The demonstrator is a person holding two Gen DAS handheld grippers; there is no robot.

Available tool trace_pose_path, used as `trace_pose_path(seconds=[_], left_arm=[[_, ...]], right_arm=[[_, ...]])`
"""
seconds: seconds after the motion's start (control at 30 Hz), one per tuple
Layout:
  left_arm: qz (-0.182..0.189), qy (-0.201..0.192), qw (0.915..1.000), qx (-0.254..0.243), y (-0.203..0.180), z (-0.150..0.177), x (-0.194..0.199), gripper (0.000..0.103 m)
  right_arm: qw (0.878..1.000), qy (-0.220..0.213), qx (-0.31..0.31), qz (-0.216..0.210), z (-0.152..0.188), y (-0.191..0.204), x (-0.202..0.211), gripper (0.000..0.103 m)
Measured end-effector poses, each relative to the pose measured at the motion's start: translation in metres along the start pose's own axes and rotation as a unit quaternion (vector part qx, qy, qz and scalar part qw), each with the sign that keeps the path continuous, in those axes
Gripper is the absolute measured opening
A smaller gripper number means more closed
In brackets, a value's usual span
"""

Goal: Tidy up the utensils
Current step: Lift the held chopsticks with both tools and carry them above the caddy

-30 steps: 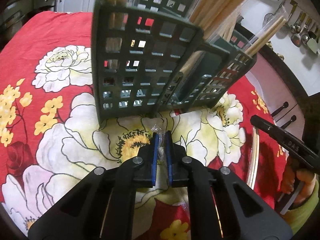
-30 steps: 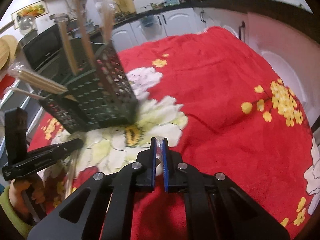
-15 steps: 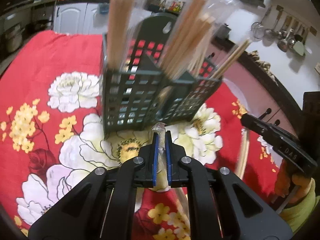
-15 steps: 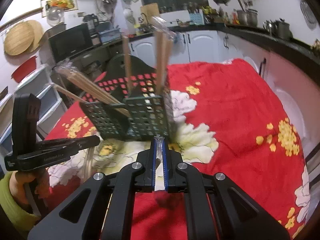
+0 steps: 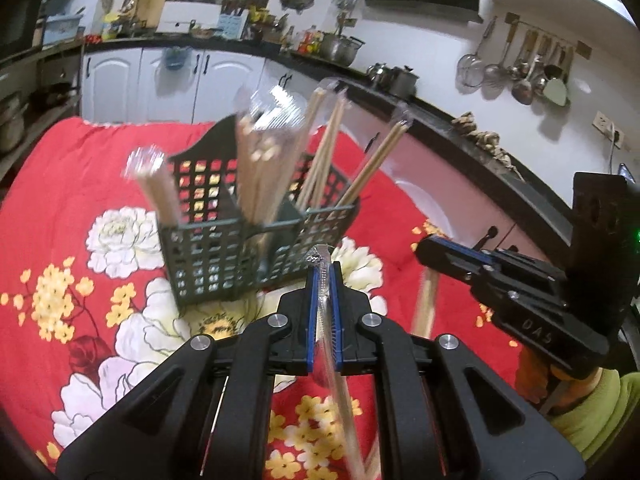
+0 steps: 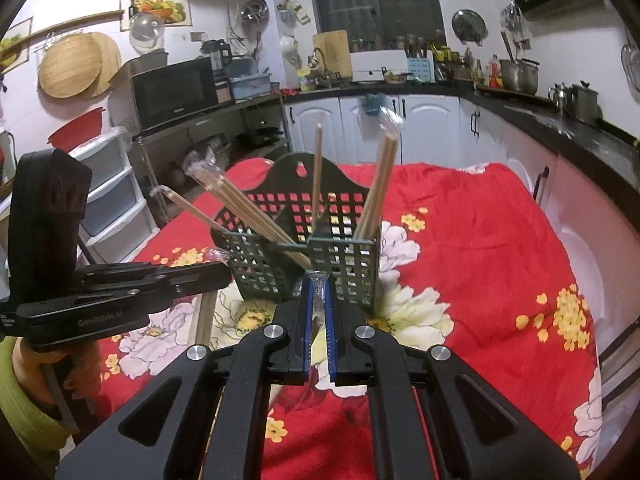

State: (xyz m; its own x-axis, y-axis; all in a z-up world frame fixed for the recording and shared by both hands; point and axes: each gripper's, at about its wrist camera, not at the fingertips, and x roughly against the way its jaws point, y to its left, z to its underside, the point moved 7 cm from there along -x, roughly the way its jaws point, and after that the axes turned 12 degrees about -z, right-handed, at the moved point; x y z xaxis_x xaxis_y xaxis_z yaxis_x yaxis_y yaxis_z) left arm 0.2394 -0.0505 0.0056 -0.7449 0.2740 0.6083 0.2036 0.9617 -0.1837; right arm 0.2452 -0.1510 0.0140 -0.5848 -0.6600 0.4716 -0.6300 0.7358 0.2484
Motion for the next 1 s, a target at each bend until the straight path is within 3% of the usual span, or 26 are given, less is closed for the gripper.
trace_pose_path(seconds=[1.0], left_arm=[[0.009,-0.122,0.9918,-0.036,-0.034,-0.093,0.051,0.003]], right_arm=[[0.992,-0.111,0.062,0.01,-0.093,0.023,0.053,0.006]])
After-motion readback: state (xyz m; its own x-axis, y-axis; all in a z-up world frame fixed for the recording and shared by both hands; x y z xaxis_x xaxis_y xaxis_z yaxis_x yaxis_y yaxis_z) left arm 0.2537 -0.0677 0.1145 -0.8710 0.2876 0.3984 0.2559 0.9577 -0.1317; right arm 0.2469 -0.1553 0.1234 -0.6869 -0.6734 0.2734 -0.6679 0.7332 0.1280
